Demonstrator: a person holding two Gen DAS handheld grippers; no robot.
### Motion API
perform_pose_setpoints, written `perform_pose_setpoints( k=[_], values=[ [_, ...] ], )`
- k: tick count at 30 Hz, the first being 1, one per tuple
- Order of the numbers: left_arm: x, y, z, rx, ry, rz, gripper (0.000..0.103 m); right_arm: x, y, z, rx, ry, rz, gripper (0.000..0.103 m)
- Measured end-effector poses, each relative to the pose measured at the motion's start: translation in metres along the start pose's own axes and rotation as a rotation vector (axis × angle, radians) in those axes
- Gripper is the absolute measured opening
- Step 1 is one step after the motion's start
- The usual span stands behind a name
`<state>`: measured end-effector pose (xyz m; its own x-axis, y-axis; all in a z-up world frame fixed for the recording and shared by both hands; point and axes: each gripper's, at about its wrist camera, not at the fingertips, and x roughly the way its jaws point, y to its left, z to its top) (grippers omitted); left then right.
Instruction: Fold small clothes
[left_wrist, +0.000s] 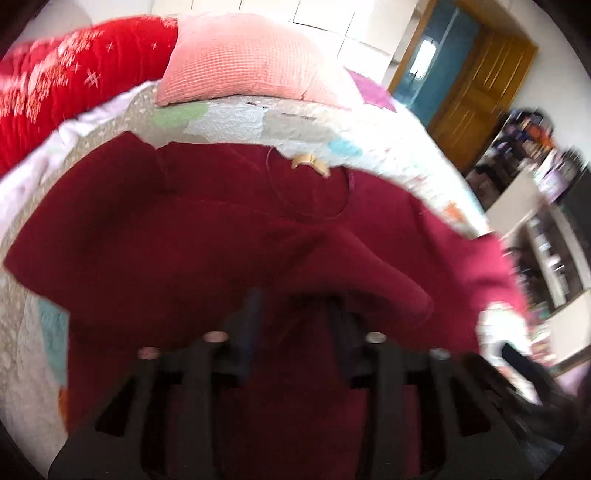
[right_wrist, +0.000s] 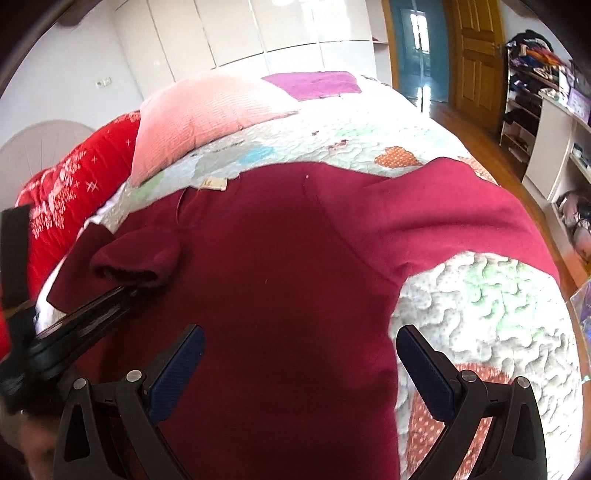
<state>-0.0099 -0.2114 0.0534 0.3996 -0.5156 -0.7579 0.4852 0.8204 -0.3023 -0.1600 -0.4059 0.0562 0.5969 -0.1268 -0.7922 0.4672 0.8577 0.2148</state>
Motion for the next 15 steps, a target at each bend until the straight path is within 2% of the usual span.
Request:
perform_pose_setpoints(
  k=[1, 2, 5, 8, 10, 14, 15],
  values=[
    [-0.017, 0.004, -0.004, -0.014, -0.034, -0.014, 0.054, 0.001, 0.001, 0.003, 0.005, -0.002, 0.011, 0.103],
    [-0.032, 0.012, -0.003, -0.016, -0.078, 0.004, 0.056, 0.001, 0.001, 0.004, 0.006, -0.003, 0.025, 0.103],
    [-0.067, 0.035, 0.0, 0.005, -0.218, 0.111, 0.059, 0.008, 0.014, 0.011, -0.011, 0.003, 0.105, 0.103],
    [-0.082, 0.068, 0.004, -0.007, -0.287, 0.28, 0.059, 0.02, 0.035, 0.016, -0.093, -0.004, 0.079, 0.103],
    [-0.076, 0.095, 0.007, -0.062, -0.26, 0.349, 0.059, 0.029, 0.048, 0.019, -0.154, -0.005, 0.043, 0.103],
    [-0.054, 0.131, 0.004, -0.182, -0.184, 0.316, 0.059, 0.047, 0.067, 0.025, -0.24, -0.002, 0.061, 0.103],
    [-0.051, 0.134, 0.001, -0.19, -0.168, 0.314, 0.059, 0.053, 0.072, 0.026, -0.264, 0.004, 0.077, 0.09]
  ],
)
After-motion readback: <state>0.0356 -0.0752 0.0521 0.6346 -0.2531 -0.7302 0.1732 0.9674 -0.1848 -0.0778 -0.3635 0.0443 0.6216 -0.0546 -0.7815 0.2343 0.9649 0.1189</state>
